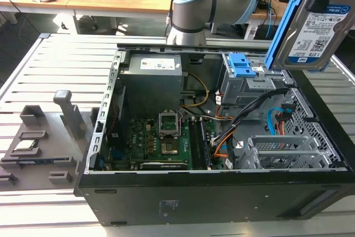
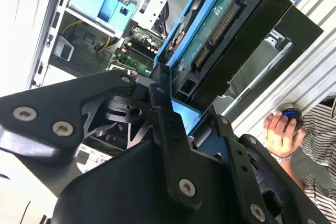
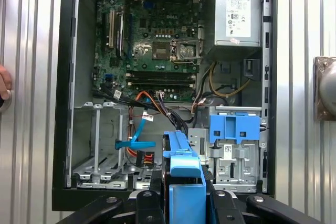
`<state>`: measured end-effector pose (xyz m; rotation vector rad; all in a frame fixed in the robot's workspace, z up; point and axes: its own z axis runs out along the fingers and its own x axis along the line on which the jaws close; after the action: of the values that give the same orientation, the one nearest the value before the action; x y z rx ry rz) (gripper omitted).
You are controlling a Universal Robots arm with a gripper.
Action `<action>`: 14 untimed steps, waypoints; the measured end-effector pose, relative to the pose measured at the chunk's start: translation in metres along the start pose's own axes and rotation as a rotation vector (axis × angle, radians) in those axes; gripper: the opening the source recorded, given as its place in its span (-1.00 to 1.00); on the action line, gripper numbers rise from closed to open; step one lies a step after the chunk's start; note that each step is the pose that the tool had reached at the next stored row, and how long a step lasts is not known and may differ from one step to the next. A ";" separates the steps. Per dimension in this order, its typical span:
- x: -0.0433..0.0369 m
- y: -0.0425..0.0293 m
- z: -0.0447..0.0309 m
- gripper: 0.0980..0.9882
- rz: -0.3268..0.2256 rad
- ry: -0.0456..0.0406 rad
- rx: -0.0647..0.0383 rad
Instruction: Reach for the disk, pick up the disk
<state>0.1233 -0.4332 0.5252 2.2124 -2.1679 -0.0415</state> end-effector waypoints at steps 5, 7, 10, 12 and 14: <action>0.0072 0.0001 0.0001 -0.39 0.000 0.0000 0.000; 0.0091 0.0002 0.0001 -0.39 0.000 0.0000 0.000; 0.0129 0.0003 0.0002 -0.39 0.000 0.0000 0.000; 0.0169 0.0004 0.0003 -0.39 0.000 -0.0001 0.000; 0.0190 0.0004 0.0003 -0.39 0.000 -0.0001 0.000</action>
<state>0.1233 -0.4522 0.5252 2.2125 -2.1679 -0.0415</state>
